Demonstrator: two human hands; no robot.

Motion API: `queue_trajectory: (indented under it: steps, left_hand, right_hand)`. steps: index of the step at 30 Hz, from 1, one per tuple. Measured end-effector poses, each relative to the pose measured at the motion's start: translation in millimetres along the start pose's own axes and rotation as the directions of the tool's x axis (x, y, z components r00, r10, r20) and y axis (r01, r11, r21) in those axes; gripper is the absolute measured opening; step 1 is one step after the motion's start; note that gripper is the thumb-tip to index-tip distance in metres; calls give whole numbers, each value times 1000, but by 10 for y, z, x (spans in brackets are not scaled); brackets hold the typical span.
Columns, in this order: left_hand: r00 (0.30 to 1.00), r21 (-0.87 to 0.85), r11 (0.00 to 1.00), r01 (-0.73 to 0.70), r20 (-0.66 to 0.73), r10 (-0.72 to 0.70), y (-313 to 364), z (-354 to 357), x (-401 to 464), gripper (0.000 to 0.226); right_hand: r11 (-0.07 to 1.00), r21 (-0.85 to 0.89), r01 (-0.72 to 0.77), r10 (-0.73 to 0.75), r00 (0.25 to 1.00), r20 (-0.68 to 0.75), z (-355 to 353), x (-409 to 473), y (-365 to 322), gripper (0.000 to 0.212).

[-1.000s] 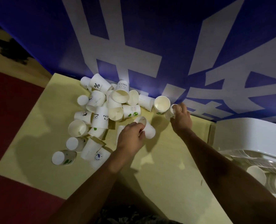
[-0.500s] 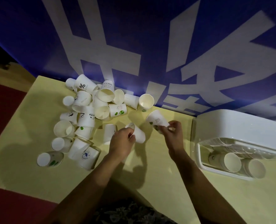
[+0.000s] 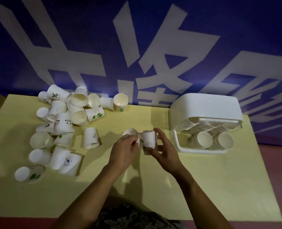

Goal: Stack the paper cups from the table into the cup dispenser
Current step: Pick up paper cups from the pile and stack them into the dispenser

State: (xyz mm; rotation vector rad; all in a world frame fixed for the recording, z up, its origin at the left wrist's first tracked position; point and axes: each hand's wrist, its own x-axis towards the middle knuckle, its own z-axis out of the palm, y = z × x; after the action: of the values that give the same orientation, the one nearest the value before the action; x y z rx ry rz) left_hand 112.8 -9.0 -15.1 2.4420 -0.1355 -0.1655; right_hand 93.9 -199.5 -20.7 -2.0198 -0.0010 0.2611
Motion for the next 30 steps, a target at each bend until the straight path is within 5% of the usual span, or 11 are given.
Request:
queue_trajectory:
  steps: [8, 16, 26, 30]
  left_hand:
    - [997, 14, 997, -77, -17, 77, 712, 414, -10, 16]
    - [992, 68, 990, -123, -28, 125, 1531, 951, 103, 22]
    - [980, 146, 969, -198, 15, 198, 2329, 1557, 347, 21]
    - [981, 250, 949, -190, 92, 172, 2491, 1754, 473, 26]
  right_hand:
    - [984, -135, 116, -148, 955, -258, -716, -394, 362, 9]
    - [938, -345, 12, -197, 840, -505, -1669, -765, 823, 7]
    - [847, -528, -64, -264, 811, -522, -2581, -739, 1236, 7]
    - [808, -586, -66, -242, 869, -431, -2736, -618, 1380, 7]
